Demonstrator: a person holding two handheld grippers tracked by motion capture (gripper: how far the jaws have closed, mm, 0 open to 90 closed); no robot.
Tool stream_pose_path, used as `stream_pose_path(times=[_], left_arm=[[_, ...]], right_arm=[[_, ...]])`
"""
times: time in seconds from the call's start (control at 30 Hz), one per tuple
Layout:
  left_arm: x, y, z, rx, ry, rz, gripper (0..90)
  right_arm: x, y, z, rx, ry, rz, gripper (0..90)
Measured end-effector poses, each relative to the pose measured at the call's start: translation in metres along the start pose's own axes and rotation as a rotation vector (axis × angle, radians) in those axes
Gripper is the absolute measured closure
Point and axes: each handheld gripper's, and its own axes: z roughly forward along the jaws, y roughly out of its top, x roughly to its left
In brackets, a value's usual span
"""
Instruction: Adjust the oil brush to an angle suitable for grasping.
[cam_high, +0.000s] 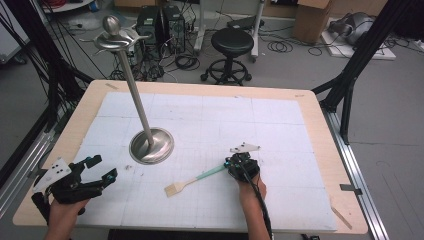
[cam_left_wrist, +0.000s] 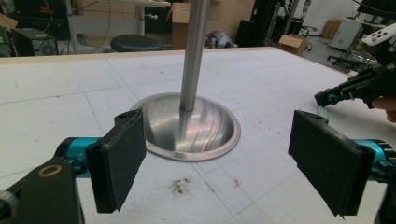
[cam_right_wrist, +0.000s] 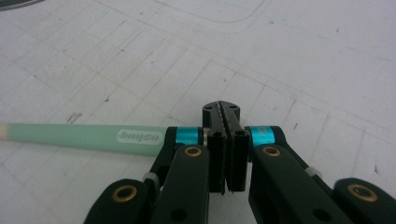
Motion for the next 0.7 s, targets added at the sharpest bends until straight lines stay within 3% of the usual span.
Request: stream_pose_path(times=[0.07, 0.23, 0.37, 0.47, 0.63, 0.7], left_arm=[[0.0, 0.0, 0.0, 0.002, -0.001, 0.0, 19.5], [0.0, 0.0, 0.001, 0.005, -0.003, 0.003, 19.5], [-0.001, 0.0, 0.002, 0.006, -0.007, -0.001, 19.4], [-0.001, -0.001, 0.002, 0.008, -0.007, -0.002, 19.4], [0.0, -0.001, 0.002, 0.009, -0.009, -0.003, 19.4], [0.0, -0.001, 0.003, 0.013, -0.012, -0.001, 19.4]], right_arm=[[0.001, 0.0, -0.001, 0.004, 0.026, 0.001, 89.2], [0.013, 0.0, -0.001, 0.005, 0.073, -0.054, 89.2], [0.023, -0.001, 0.001, -0.006, 0.126, -0.038, 89.2], [0.028, -0.001, 0.0, -0.006, 0.137, -0.047, 89.1], [0.015, -0.005, -0.025, -0.077, 0.129, -0.009, 86.6], [0.005, -0.011, -0.041, -0.111, 0.119, 0.015, 80.9]])
